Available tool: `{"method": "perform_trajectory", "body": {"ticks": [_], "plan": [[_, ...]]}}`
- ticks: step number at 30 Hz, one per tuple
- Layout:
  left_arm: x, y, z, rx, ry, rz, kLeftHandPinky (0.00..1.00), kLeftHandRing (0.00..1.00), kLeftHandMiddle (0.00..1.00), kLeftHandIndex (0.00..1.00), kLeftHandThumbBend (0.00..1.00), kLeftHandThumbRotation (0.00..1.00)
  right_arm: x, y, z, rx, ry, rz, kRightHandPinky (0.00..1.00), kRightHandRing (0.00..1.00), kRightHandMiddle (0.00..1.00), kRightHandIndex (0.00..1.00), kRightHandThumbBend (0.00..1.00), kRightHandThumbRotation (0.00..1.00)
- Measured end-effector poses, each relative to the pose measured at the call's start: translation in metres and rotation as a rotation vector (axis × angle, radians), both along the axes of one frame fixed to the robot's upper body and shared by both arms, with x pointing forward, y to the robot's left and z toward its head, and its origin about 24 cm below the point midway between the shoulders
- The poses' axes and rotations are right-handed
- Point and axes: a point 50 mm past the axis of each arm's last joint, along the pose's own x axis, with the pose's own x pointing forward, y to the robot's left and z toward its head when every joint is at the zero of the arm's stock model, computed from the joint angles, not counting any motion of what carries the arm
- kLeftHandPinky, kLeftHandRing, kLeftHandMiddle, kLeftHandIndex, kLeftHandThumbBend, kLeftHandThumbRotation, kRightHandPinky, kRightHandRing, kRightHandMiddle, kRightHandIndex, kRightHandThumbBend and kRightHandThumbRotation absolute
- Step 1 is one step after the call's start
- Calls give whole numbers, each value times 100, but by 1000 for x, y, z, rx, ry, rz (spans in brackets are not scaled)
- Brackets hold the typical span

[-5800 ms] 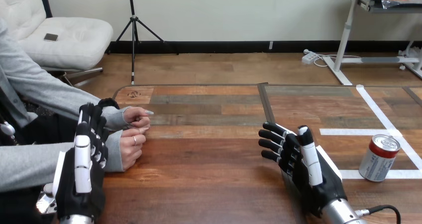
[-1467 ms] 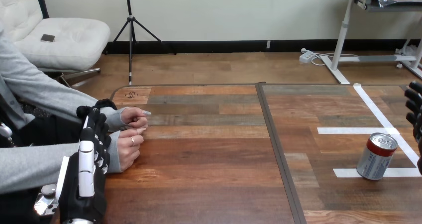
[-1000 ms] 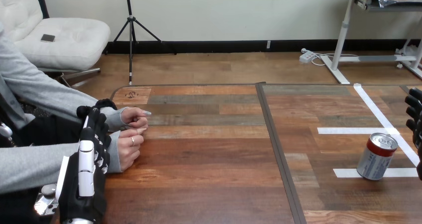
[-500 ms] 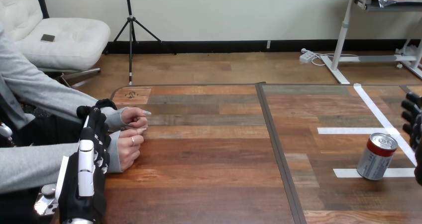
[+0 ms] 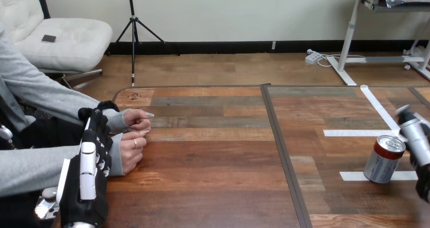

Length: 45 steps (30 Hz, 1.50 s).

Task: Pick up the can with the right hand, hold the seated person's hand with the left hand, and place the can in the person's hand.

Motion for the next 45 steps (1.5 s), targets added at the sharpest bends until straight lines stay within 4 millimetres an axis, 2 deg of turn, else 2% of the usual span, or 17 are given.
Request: {"method": "perform_trajectory", "body": {"ticks": [6,10,18,45], "plan": [[0,0,0,3,2,0,100,100,98,97,50,100,-2,3,-5,-14,28,8,92,92,90,89,98,46],[0,0,0,3,2,1,100,99,98,97,51,100,-3,5,-7,-10,36,9,90,91,90,90,99,38],[0,0,0,3,2,0,100,100,98,97,51,100,-3,9,-11,11,50,14,89,91,91,91,100,29],[0,0,0,2,4,-4,100,99,97,96,52,100,-1,14,-14,-23,81,40,92,93,92,92,100,22]]}}
